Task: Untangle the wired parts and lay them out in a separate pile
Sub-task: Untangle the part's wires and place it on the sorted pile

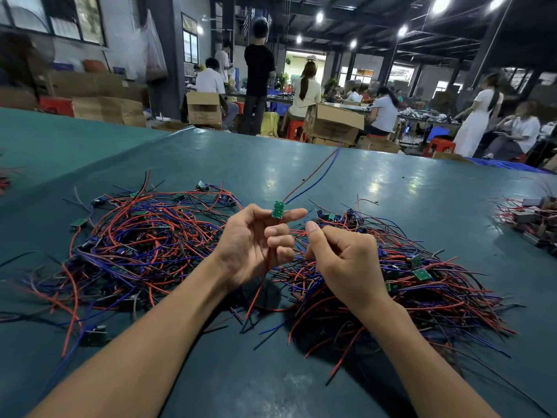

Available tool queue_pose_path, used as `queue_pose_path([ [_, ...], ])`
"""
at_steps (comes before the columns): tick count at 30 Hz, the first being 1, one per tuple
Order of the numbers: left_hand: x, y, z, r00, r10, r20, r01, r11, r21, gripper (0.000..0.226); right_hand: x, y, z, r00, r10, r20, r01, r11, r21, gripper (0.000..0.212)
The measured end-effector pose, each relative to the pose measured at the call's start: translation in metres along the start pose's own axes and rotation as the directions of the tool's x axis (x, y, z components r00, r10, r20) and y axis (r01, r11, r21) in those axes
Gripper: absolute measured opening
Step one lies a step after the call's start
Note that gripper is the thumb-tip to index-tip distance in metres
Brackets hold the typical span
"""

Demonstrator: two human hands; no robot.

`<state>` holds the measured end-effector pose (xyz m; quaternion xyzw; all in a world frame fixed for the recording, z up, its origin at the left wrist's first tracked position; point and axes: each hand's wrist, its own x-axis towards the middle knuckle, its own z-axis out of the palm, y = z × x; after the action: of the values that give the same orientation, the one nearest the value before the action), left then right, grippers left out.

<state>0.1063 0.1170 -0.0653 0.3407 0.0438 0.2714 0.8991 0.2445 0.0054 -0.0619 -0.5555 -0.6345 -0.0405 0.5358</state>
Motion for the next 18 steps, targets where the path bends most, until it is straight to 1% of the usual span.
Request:
queue_pose_path([
  [2, -0.0002, -0.0004, 0.0011, 1.000, -0.004, 0.006, 0.003, 0.998, 0.064, 0.039, 0.0002, -0.0003, 0.0002, 1.000, -0.001, -0.005, 0.001, 1.000, -0.004, 0.051],
  [3, -0.0003, -0.0013, 0.0010, 1.000, 0.011, 0.002, -0.011, 0.991, 0.131, 0.034, 0.0002, -0.0001, 0.0004, 1.000, 0.001, -0.008, -0.001, 1.000, -0.006, 0.051],
  [5, 0.0000, -0.0042, -0.0003, 0.996, 0.085, -0.014, -0.076, 0.949, 0.307, 0.029, 0.0000, 0.0007, 0.0011, 1.000, 0.000, 0.002, 0.000, 1.000, -0.008, 0.051],
  [6, 0.0001, -0.0057, -0.0010, 0.992, 0.127, -0.017, -0.112, 0.925, 0.363, 0.028, -0.0002, 0.0013, 0.0015, 1.000, -0.001, 0.009, 0.001, 1.000, -0.011, 0.051],
  [9, -0.0006, -0.0073, -0.0034, 0.982, 0.187, 0.002, -0.173, 0.905, 0.388, 0.032, 0.0001, 0.0030, 0.0022, 1.000, 0.010, 0.020, -0.009, 1.000, -0.029, 0.051],
  [14, -0.0023, -0.0040, -0.0051, 0.984, 0.169, 0.055, -0.176, 0.888, 0.425, 0.042, -0.0002, 0.0051, 0.0028, 1.000, -0.001, 0.031, 0.002, 1.000, -0.028, 0.050],
  [18, -0.0030, -0.0040, -0.0027, 0.978, 0.204, 0.036, -0.197, 0.863, 0.465, 0.039, -0.0019, 0.0050, 0.0028, 0.996, -0.046, 0.077, 0.049, 0.998, -0.038, 0.048],
])
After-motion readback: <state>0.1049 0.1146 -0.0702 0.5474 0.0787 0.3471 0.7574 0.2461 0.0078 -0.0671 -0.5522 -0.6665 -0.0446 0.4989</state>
